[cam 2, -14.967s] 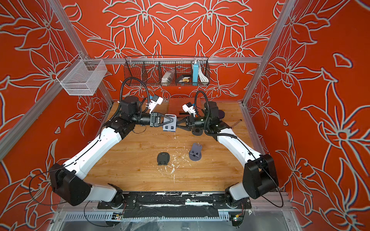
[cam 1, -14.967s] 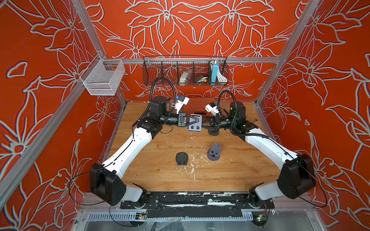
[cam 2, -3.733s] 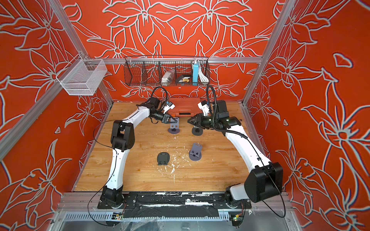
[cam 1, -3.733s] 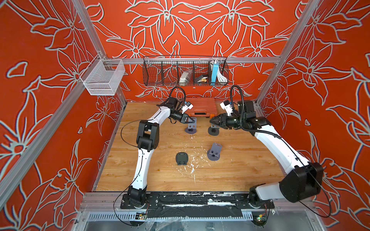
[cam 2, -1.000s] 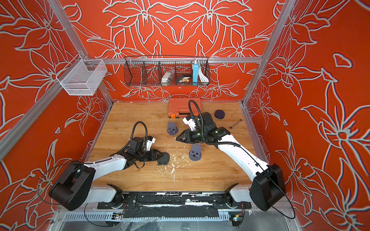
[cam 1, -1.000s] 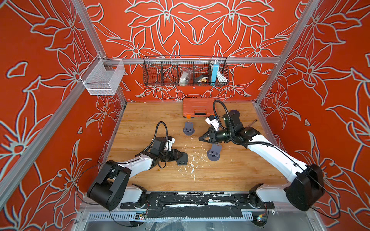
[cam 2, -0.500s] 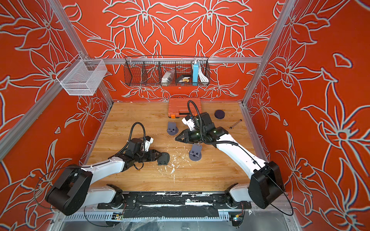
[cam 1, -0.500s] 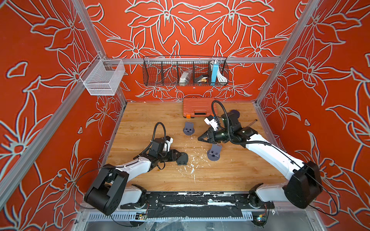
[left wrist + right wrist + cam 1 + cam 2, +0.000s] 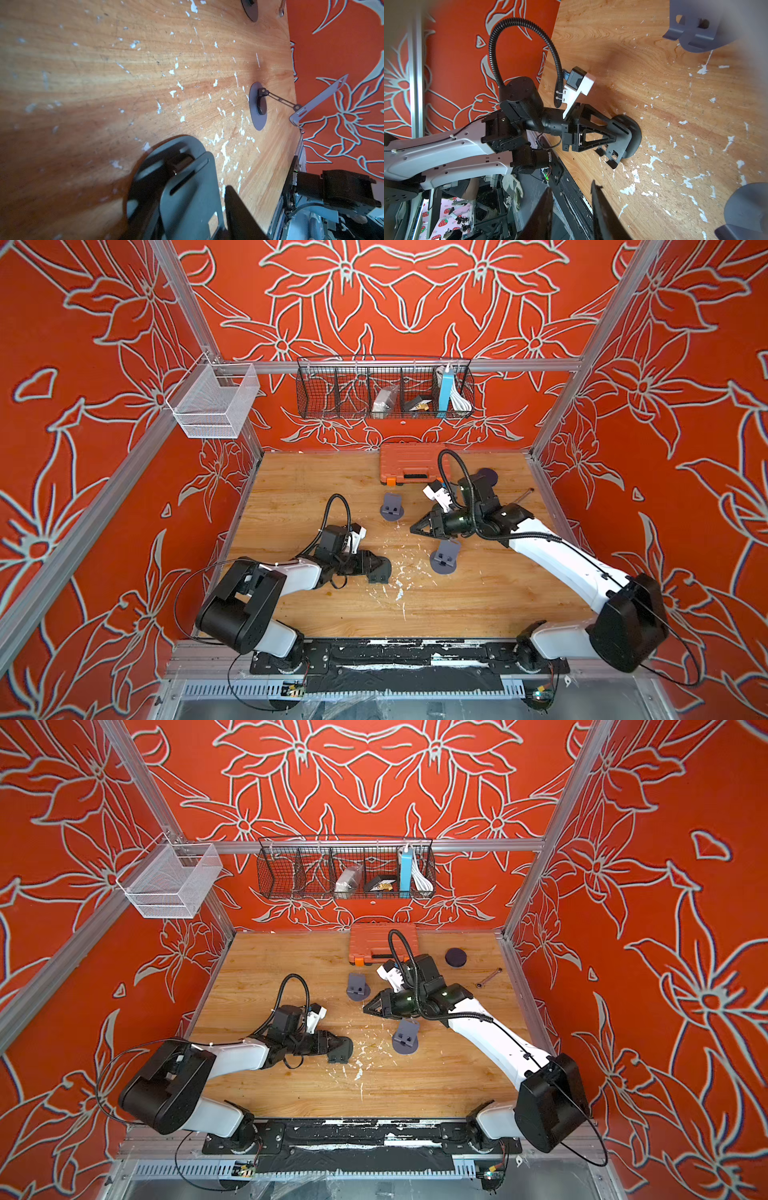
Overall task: Open the phone stand
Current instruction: Pick up the phone stand at the center of the board.
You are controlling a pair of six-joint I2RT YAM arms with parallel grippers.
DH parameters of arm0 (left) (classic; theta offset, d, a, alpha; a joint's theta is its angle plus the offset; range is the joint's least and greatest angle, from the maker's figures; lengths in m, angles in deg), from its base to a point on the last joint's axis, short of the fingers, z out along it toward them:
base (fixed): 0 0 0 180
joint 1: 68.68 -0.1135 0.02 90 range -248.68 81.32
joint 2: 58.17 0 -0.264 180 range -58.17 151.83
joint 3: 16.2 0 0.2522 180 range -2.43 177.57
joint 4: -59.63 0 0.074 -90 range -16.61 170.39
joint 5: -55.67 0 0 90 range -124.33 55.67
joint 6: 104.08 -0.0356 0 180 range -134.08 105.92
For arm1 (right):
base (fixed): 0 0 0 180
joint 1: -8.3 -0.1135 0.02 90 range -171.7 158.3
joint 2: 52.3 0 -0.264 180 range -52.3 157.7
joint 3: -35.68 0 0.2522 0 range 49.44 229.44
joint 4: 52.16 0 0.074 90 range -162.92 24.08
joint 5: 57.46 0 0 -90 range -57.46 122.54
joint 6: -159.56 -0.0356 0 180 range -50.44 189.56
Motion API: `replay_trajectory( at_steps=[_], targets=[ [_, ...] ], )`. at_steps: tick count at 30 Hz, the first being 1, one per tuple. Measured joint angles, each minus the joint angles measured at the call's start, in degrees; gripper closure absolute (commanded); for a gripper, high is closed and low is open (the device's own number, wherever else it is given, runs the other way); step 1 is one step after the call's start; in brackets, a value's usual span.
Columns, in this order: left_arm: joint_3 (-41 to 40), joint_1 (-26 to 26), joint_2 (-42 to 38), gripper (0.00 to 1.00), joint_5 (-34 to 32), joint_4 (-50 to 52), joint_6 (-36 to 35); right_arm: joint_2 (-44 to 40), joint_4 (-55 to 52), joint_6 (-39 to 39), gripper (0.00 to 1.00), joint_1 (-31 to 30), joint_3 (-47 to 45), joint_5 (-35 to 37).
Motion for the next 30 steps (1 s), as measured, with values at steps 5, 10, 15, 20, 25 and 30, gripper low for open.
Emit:
replay_trajectory(
  at_steps=[5,10,15,20,25,30],
  targets=[
    [0.8,0.6,2.1,0.61,0.7,-0.2,0.7,0.0,0.0,0.0,0.67,0.0,-0.1,0.0],
    [1.9,2.6,3.6,0.61,1.2,-0.3,0.9,0.0,0.1,0.0,0.67,0.0,-0.1,0.2],
    [3.1,3.3,4.7,0.61,0.8,-0.4,1.3,0.6,0.9,0.0,0.68,-0.1,-0.1,0.2],
    [3.1,3.7,4.4,1.0,0.3,-0.3,3.3,0.9,0.9,0.1,0.71,-0.1,-0.2,0.2],
    [3.2,4.9,0.3,1.0,4.7,0.2,7.2,0.9,0.8,0.4,0.76,-0.1,-0.3,0.2],
    [3.3,5.1,-5.8,1.0,4.0,8.6,7.8,0.9,0.8,0.8,0.82,-0.1,-0.4,0.1]
  ],
)
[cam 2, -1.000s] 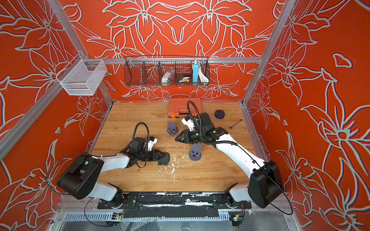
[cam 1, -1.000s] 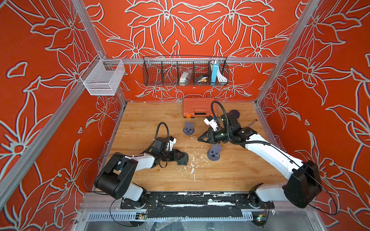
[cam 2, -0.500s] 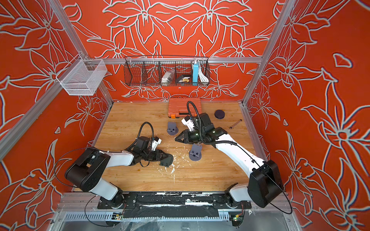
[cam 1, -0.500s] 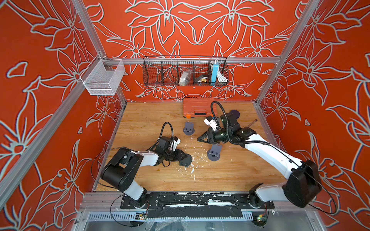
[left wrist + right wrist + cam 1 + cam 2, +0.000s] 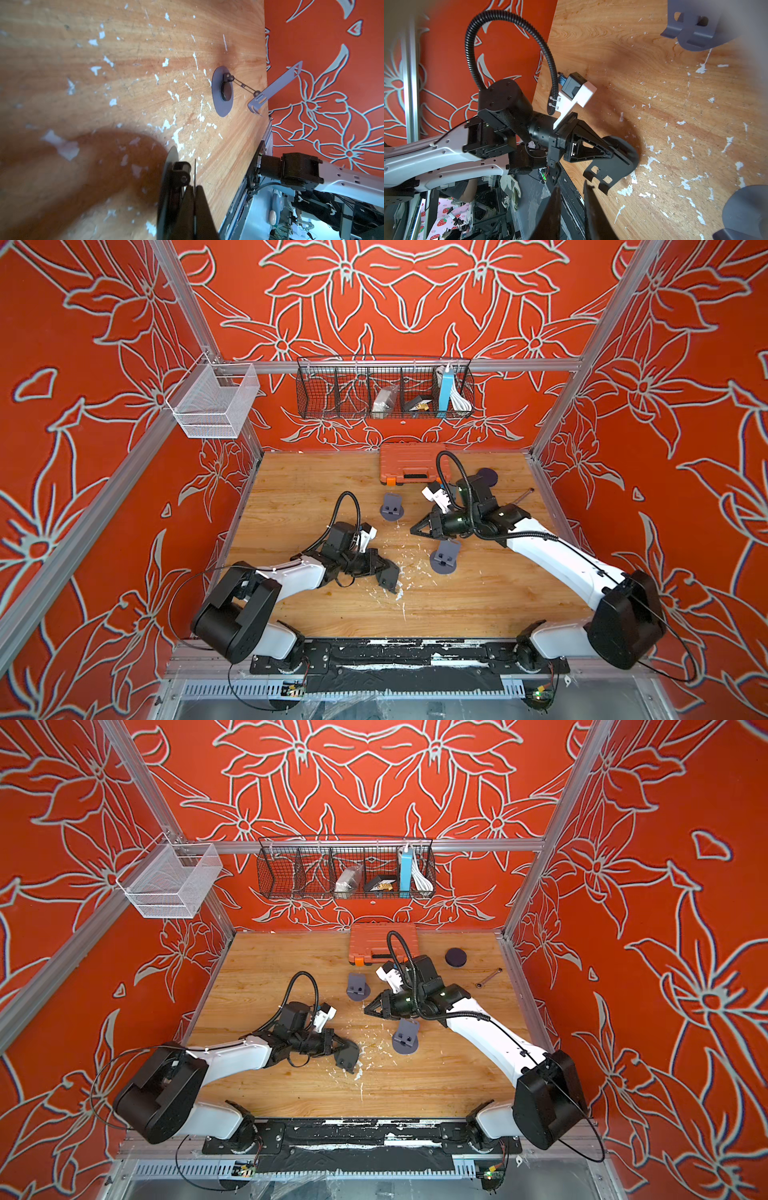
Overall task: Open the phone stand
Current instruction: Pick up the phone stand at the center of the board, then open the phone stand.
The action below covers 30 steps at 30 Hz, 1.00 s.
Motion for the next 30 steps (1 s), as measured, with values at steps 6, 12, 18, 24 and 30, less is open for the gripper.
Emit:
replay_trajectory(
  at_steps=[6,12,18,24,30],
  targets=[
    [1.4,0.0,-5.7,1.0,-0.5,8.0,0.2,0.4,-0.2,0.5,0.82,0.0,0.0,-0.2],
    [2.8,-3.8,-13.5,1.0,3.2,9.8,4.5,0.2,-1.5,1.1,0.72,0.0,0.0,-0.9],
    [4.0,-10.1,-20.3,1.0,9.4,1.7,14.2,-6.2,5.9,-3.7,0.58,0.0,-6.1,-4.5],
    [4.1,-10.1,-22.7,1.0,13.3,-10.1,25.0,-12.2,16.9,-11.5,0.51,-1.1,-12.0,-6.0],
    [5.9,-10.1,-25.0,1.0,14.9,-15.9,31.1,-11.6,24.8,-15.6,0.53,-3.8,-12.0,-6.0]
  ],
)
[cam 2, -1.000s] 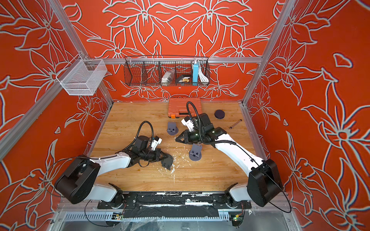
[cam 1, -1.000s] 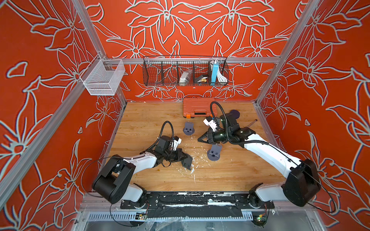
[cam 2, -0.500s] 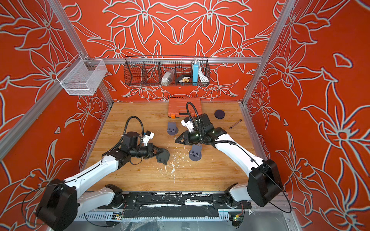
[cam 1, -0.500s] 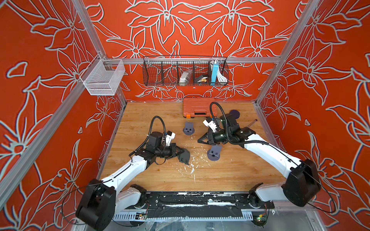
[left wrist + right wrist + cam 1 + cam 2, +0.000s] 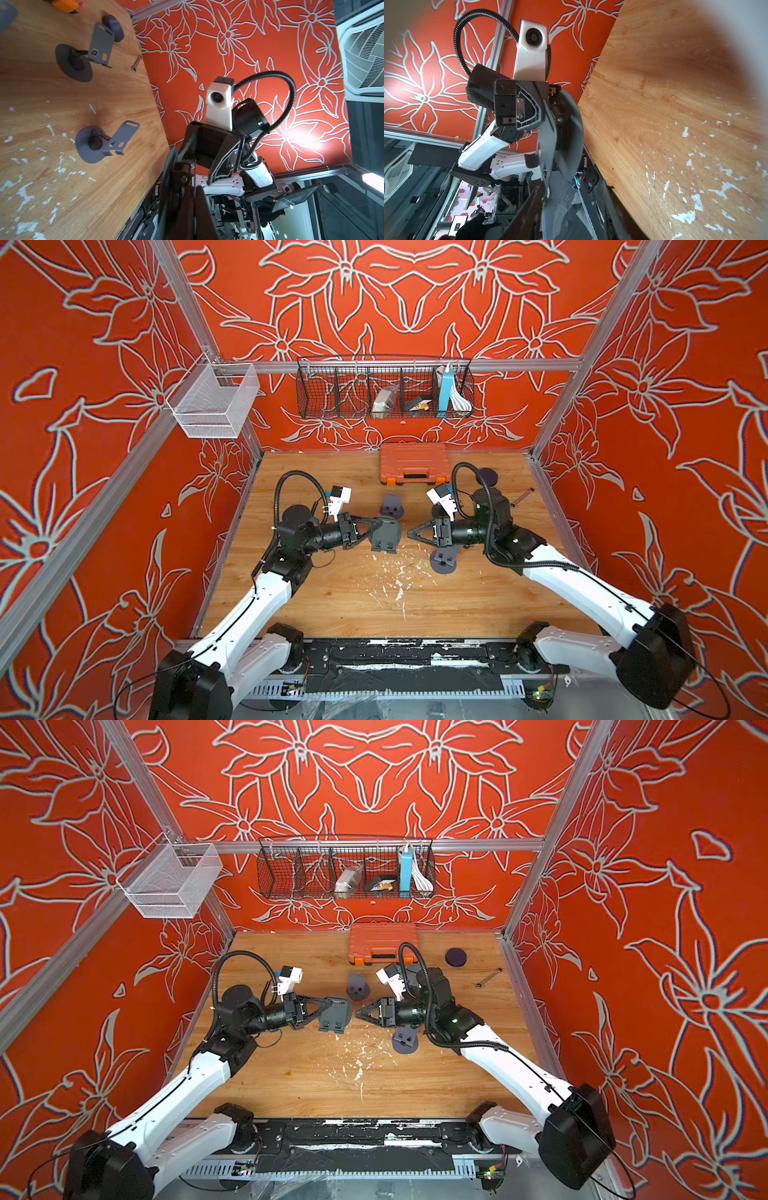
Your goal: Open the phone stand
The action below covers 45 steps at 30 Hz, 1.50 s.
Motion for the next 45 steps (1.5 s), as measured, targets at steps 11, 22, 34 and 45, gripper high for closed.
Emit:
replay_trajectory(
  at_steps=[11,22,34,45],
  targets=[
    [0.8,0.2,-3.1,1.0,0.5,-0.6,2.1,3.6,7.1,-3.2,0.57,-1.0,0.0,0.0],
    [0.8,0.6,-4.1,1.0,-1.4,3.0,0.1,2.8,7.3,-3.3,0.59,-1.5,-0.4,1.0],
    [0.7,0.6,-4.7,1.0,-5.6,3.7,-0.5,1.1,6.5,-2.3,0.59,-1.8,-0.6,1.7],
    [0.3,1.3,-4.5,1.0,-5.6,3.6,-0.5,5.8,10.3,-2.9,0.6,-4.4,-0.4,1.0]
  ],
)
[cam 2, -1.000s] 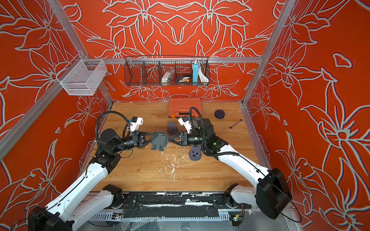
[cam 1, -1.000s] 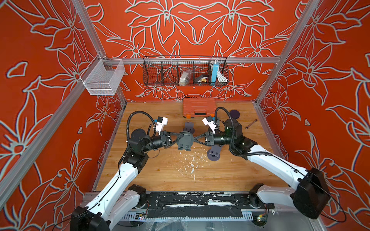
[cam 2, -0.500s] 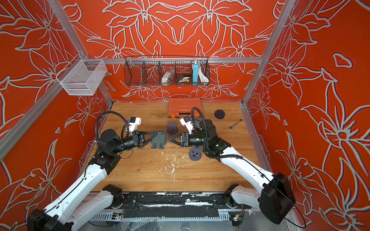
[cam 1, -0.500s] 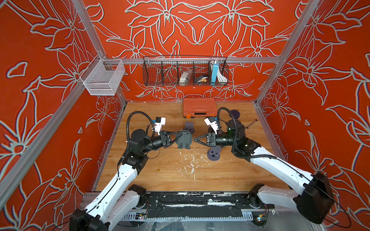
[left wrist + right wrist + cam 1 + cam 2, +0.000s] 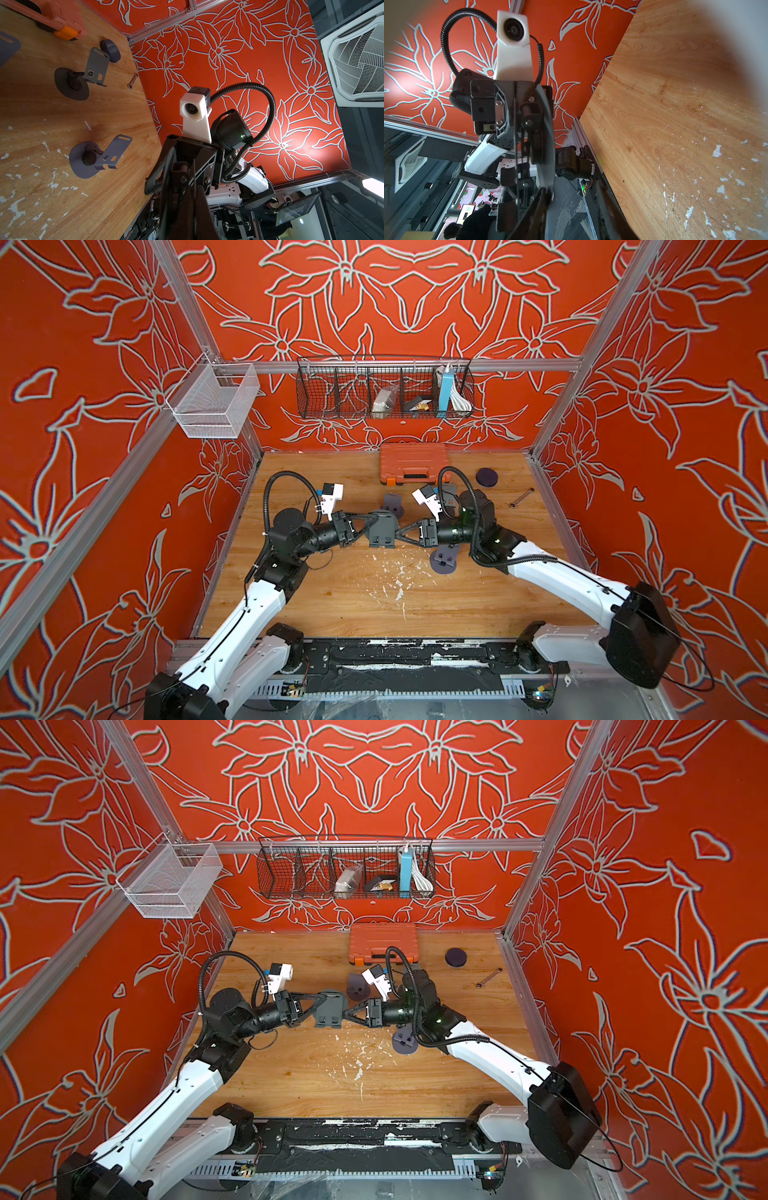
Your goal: Open the phone stand
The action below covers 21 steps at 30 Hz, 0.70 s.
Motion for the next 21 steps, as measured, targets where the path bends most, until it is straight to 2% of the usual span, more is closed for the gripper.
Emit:
replay_trajectory(
  at_steps=[3,6,10,12,21],
  targets=[
    [-0.4,0.3,0.0,1.0,0.0,-0.2,0.0,0.2,0.1,0.0,0.6,-0.1,0.1,0.0],
    [-0.6,0.5,0.2,1.0,0.0,-1.2,0.7,0.7,0.2,0.0,0.65,-0.2,0.7,0.0],
    [-1.9,0.8,1.2,1.0,-0.2,-4.3,2.2,2.1,1.9,-0.8,0.9,-0.8,1.7,-0.4],
    [-2.7,0.7,2.0,1.0,-0.8,-6.0,2.8,2.8,2.7,-1.9,0.98,-1.0,1.9,-1.0],
    [-3.6,0.4,2.3,1.0,-1.7,-10.3,4.5,3.9,4.6,-4.0,1.0,-0.7,2.8,-2.8]
  ],
)
